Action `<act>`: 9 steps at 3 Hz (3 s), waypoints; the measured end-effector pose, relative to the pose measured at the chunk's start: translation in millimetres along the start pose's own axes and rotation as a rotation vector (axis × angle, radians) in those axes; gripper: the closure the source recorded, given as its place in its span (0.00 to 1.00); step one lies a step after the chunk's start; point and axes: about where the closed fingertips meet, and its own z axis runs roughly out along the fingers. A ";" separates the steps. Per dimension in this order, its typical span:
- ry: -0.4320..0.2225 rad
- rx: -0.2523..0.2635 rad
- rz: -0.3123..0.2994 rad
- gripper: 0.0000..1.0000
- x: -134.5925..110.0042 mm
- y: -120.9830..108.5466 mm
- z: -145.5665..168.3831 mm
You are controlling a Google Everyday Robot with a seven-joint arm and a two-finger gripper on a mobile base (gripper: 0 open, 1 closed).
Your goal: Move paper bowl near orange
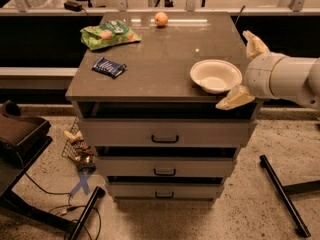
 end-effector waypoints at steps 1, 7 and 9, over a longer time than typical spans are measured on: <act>-0.001 0.003 -0.064 0.00 3.0 1.4 8.1; 0.048 -0.005 -0.198 1.00 1.5 17.1 23.2; 0.120 0.022 -0.481 1.00 -18.3 -59.9 18.4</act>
Offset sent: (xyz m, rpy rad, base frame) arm 0.0147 0.0007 -0.0255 -0.1947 -0.0691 0.0363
